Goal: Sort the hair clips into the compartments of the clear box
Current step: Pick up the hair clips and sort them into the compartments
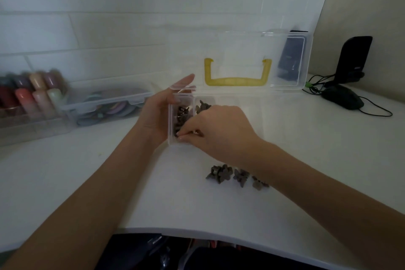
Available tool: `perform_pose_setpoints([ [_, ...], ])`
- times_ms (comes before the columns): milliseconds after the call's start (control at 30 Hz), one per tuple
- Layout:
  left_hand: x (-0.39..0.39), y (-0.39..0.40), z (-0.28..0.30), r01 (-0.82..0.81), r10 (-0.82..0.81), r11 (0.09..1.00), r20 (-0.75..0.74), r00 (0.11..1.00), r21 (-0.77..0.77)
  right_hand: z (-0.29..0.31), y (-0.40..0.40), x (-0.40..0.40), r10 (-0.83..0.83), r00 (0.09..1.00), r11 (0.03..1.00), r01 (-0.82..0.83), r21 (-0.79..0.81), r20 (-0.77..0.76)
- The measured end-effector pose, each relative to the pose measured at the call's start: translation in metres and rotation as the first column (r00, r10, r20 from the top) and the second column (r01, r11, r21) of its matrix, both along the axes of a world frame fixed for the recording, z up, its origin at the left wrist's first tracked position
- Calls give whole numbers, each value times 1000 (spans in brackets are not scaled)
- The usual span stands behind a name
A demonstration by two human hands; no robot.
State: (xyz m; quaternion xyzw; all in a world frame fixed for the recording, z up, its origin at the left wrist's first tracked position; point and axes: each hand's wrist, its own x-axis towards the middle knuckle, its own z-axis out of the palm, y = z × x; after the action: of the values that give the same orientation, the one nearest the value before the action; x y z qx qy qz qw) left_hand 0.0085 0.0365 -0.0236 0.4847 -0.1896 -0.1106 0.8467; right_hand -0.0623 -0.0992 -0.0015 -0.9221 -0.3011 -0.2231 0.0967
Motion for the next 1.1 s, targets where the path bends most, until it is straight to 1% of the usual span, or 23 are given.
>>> perform_pose_setpoints([
  [67, 0, 0, 1, -20, 20, 1000, -1, 1000, 9, -1, -9, -2, 69, 996, 997, -70, 22, 57],
  [133, 1, 0, 2, -21, 21, 1000, -4, 1000, 22, -4, -25, -3, 112, 992, 983, -118, 138, 51],
  [200, 3, 2, 0, -11, 11, 1000, -16, 1000, 20, -8, -46, -5, 158, 986, 948, -139, 286, -45],
  [267, 4, 1, 0, -23, 24, 999, -28, 999, 25, -10, -65, -11, 221, 958, 922, -143, 360, -184],
  [333, 4, 0, 0, -34, 34, 999, -38, 999, 18, -11, -74, -16, 243, 926, 930, -137, 341, -290],
  [400, 5, -2, 0, -25, 25, 999, -29, 999, 22, -11, -74, -18, 232, 911, 952, -141, 270, -341],
  [467, 6, -2, 0, 1, -1, 1000, -15, 1000, 20, -12, -71, -20, 215, 906, 972, -161, 172, -366],
  [500, 6, -2, 0, 15, -15, 1000, -13, 1000, 12, -12, -70, -21, 188, 911, 982, -167, 87, -366],
  [533, 7, -2, -1, 25, -25, 1000, -14, 1000, 5, -15, -68, -22, 154, 923, 986, -166, -3, -351],
  [567, 7, -2, -1, 30, -30, 1000, -14, 999, -1, -17, -65, -23, 126, 938, 986, -153, -60, -322],
  [633, 9, -2, -3, 44, -44, 999, -7, 999, -14, -23, -59, -26, 117, 957, 988, -139, -65, -264],
  [733, 10, -2, -3, 60, -61, 998, -21, 998, -27, -27, -55, -25, 168, 976, 986, -168, 11, -142],
  [800, 10, -1, -2, 60, -61, 997, -33, 998, -37, -26, -57, -23, 171, 975, 983, -159, 91, -144],
  [867, 9, -1, -1, 66, -68, 997, -32, 997, -45, -25, -59, -22, 166, 978, 979, -149, 137, -123],
  [1000, 7, -1, -2, 70, -70, 997, -13, 997, -24, -27, -57, -22, 90, 996, 984, -90, 152, 3],
  [1100, 8, 0, -1, 76, -77, 996, -31, 997, -46, -24, -59, -22, 15, 996, 965, -37, 261, 86],
])
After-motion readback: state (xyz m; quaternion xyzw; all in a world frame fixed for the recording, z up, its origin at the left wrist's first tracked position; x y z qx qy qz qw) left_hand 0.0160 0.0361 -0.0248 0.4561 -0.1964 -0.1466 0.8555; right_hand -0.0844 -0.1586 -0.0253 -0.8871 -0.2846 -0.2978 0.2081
